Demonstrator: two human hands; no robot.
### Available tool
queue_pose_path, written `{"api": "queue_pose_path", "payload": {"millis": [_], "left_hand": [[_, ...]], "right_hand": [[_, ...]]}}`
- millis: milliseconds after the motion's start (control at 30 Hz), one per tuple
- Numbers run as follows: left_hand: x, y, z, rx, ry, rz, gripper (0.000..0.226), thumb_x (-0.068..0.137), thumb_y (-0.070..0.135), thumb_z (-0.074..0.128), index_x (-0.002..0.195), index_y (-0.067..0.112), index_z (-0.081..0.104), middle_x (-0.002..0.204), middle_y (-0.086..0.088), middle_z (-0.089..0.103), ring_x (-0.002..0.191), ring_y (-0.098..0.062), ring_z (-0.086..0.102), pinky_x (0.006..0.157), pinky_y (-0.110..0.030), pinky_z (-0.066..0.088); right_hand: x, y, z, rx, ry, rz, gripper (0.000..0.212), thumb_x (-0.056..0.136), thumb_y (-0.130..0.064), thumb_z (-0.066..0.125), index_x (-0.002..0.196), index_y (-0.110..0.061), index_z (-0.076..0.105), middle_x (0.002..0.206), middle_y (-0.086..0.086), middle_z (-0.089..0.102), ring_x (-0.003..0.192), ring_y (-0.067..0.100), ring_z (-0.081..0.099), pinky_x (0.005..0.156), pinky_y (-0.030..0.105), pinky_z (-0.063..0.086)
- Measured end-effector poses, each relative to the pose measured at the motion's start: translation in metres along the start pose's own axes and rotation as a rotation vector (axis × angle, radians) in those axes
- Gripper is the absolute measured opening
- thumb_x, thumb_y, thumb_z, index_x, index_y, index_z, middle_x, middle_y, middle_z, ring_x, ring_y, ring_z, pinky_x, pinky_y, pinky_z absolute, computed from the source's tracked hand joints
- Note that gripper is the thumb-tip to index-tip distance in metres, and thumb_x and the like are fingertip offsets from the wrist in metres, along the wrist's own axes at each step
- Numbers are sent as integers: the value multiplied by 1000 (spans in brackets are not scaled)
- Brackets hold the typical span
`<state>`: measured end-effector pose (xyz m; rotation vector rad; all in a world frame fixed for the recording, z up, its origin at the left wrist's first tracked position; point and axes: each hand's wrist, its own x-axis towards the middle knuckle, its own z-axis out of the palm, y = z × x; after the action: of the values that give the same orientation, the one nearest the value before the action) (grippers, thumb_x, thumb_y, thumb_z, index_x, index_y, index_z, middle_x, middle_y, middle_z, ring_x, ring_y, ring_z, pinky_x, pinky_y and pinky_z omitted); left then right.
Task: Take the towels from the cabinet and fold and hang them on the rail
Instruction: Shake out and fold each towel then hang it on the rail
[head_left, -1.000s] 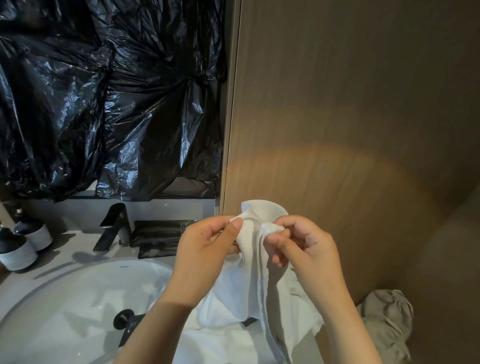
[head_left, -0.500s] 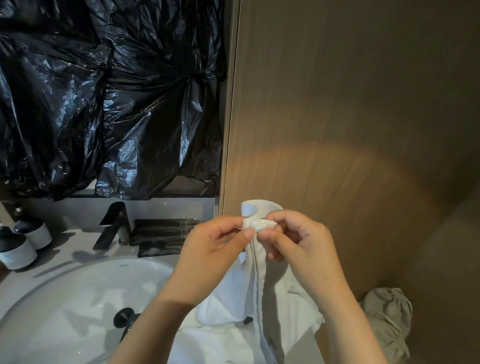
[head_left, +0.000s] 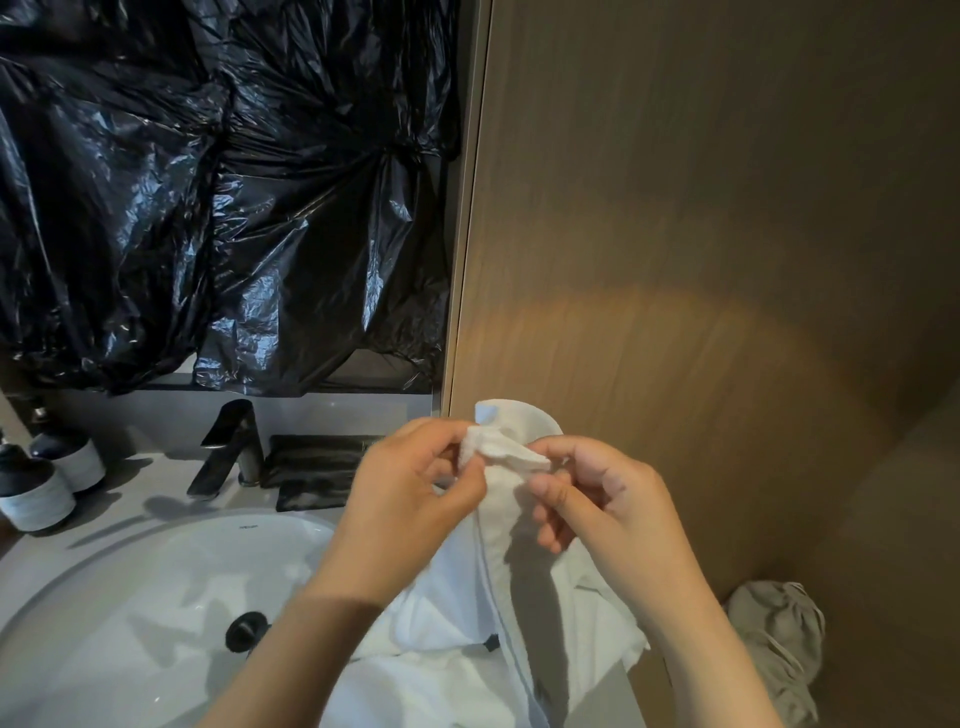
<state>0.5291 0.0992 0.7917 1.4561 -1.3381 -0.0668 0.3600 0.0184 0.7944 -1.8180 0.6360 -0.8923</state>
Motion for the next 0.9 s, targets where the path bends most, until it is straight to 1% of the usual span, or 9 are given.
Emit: {"api": "queue_pose_path", "payload": {"millis": [100, 233, 367, 433, 500, 567, 667, 767, 900], "left_hand": [[27, -5, -21, -57, 38, -77, 27, 85, 5, 66, 91, 31, 71, 78, 18, 68, 70, -3, 63, 65, -14, 49], [71, 2, -45, -172, 15, -62, 21, 91, 15, 61, 99, 31, 71, 91, 12, 73, 85, -4, 68, 72, -19, 54], [103, 17, -58, -229, 58, -17, 22, 93, 17, 62, 95, 36, 70, 89, 13, 73, 85, -6, 68, 74, -24, 54], [110, 22, -61, -220, 71, 9, 24, 93, 15, 62, 93, 38, 70, 85, 18, 72, 82, -1, 67, 70, -16, 53], [112, 24, -62, -198, 74, 10, 22, 92, 15, 62, 94, 36, 69, 84, 21, 72, 80, 4, 66, 67, -10, 51], [111, 22, -62, -172, 63, -2, 19, 93, 16, 62, 96, 34, 69, 90, 17, 71, 83, 3, 67, 69, -11, 52], [108, 18, -63, -163, 60, -19, 17, 93, 14, 60, 101, 27, 68, 99, 6, 71, 92, -8, 67, 79, -22, 54], [108, 12, -66, -177, 54, -35, 18, 94, 12, 59, 102, 25, 68, 100, 4, 71, 95, -11, 67, 84, -29, 55], [108, 4, -67, -209, 56, -56, 22, 94, 12, 59, 97, 31, 68, 95, 10, 72, 87, -4, 69, 81, -27, 56]], "right_hand": [[9, -2, -15, -178, -62, 46, 28, 93, -16, 64, 109, -40, 62, 66, 4, 69, 52, 17, 65, 51, 22, 51], [29, -19, -34, -350, -73, -2, 25, 94, -27, 62, 108, -47, 58, 75, -8, 71, 61, 12, 69, 54, 18, 52], [38, -36, -47, -418, -71, -61, 19, 86, -46, 63, 105, -47, 61, 79, -15, 70, 67, 9, 69, 55, 17, 54], [36, -40, -49, -428, -84, -91, 21, 83, -52, 62, 103, -46, 63, 76, -14, 70, 65, 8, 69, 54, 16, 51], [31, -40, -48, -430, -81, -134, 18, 84, -49, 65, 101, -45, 65, 76, -16, 69, 67, 5, 67, 56, 15, 49], [29, -38, -43, -455, -53, -203, 14, 84, -45, 67, 99, -44, 68, 84, -21, 68, 77, 3, 64, 62, 12, 48], [31, -35, -30, -474, -62, -291, 18, 84, -40, 70, 103, -40, 71, 99, -23, 64, 94, 4, 61, 75, 13, 48], [39, -30, -20, -544, -119, -353, 27, 87, -35, 69, 114, -34, 69, 111, -25, 62, 104, 0, 58, 83, 12, 47], [56, -27, -22, -599, -85, -301, 35, 89, -34, 68, 120, -43, 56, 114, -29, 57, 89, 0, 58, 70, 11, 48]]}}
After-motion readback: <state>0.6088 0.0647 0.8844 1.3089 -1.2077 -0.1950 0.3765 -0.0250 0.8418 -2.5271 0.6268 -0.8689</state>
